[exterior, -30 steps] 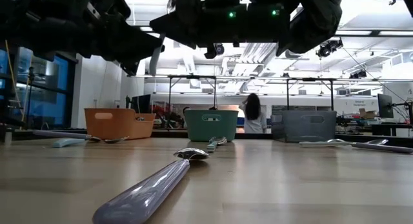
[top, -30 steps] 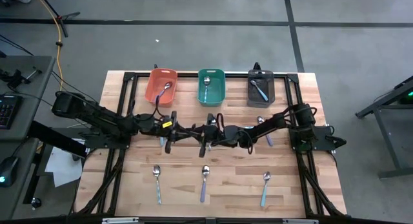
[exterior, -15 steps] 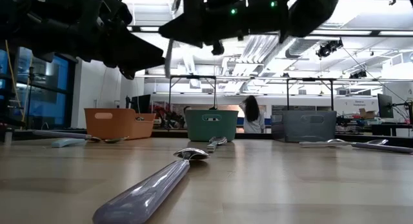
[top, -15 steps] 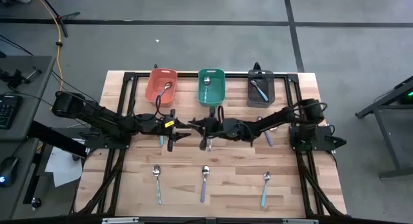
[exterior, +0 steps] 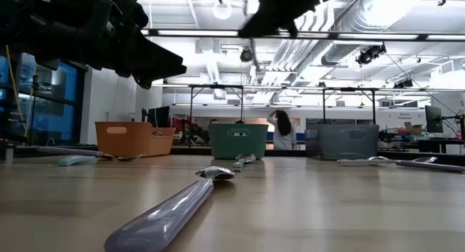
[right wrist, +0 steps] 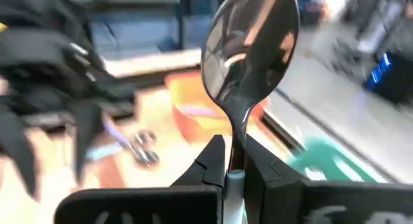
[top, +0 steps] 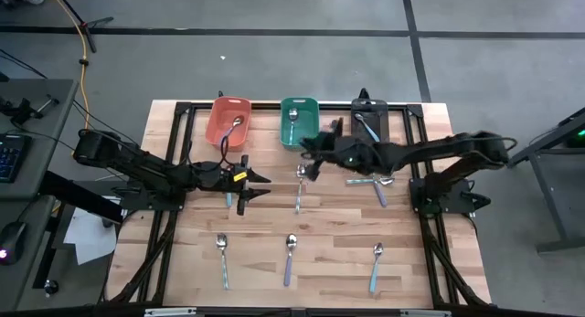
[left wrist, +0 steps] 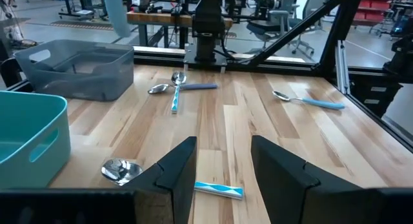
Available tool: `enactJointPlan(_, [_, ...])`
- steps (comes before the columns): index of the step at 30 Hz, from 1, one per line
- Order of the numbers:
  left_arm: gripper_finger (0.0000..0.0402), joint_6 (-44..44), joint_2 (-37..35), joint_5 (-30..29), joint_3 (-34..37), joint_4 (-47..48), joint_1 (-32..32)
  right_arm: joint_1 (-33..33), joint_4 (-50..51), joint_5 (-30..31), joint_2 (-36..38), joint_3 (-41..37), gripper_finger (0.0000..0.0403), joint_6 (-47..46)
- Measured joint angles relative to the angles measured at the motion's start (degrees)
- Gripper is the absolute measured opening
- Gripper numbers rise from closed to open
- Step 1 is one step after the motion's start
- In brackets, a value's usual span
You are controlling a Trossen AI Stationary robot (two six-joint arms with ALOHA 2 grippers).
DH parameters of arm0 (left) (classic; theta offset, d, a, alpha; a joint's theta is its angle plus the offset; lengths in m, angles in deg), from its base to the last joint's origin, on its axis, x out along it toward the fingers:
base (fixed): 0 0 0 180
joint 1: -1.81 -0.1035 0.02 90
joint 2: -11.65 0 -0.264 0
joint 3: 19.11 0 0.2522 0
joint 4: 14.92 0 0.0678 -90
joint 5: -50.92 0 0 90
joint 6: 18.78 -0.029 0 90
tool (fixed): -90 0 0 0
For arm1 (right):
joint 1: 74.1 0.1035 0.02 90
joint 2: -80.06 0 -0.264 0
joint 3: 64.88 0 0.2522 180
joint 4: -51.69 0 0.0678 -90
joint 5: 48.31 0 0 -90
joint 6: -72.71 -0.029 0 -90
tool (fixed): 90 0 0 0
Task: Sort silverware by color (type)
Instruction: Put the blue spoon into the black bin
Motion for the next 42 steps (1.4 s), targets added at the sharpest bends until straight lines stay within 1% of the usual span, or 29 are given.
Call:
enactJointPlan(3, [0.0141, 0.00, 0.00, 0.00, 0.00, 0.08, 0.04, -3.81, 11.05, 0.00, 2.87, 0.00, 0.0001, -4.46])
enactJointPlan(6, [0.0141, -0.08, 0.00, 0.02, 0.00, 0.15, 0.04, -8.18, 20.25, 0.12, 3.90, 0.00, 0.0001, -7.51])
enactJointPlan(9, [0.0141, -0.18, 0.00, 0.02, 0.02, 0.14, 0.03, -12.59, 26.69, 0.01, 3.93, 0.00, 0.0001, -9.08])
enactJointPlan(12, [0.0141, -0.48, 0.00, 0.02, 0.02, 0.21, 0.02, -16.62, 30.77, -0.70, 3.91, -0.01, 0.0001, -9.75])
enactJointPlan(16, [0.0141, -0.57, 0.00, 0.02, 0.02, 0.41, 0.04, -21.39, 33.62, -2.18, 3.91, -0.01, 0.0001, -9.19])
enactJointPlan(18, [0.0141, -0.63, 0.00, 0.02, 0.02, 0.41, 0.04, -23.84, 34.73, -4.19, 3.43, -0.02, 0.0001, -9.17])
enactJointPlan(23, [0.0141, -1.05, 0.00, 0.02, 0.02, 0.41, 0.04, -29.97, 35.33, -9.40, 0.67, -0.02, 0.0001, -7.64])
enactJointPlan(26, [0.0141, -1.07, 0.00, 0.02, 0.02, 0.61, 0.17, -32.62, 35.32, -11.10, -2.02, -0.02, 0.0001, -6.62])
enactJointPlan(32, [0.0141, -1.09, 0.00, 0.02, 0.02, 0.65, 0.17, -36.96, 36.33, -11.71, -6.55, -0.04, 0.0001, -4.43])
enactJointPlan(37, [0.0141, -1.13, 0.00, 0.02, 0.02, 0.78, 0.18, -39.52, 39.29, -11.87, -7.45, -0.04, 0.0001, -4.22])
enactJointPlan(42, [0.0141, -1.16, 0.00, 0.02, 0.02, 0.72, 0.19, -41.25, 40.02, -11.89, -7.47, -0.04, 0.0001, -3.67])
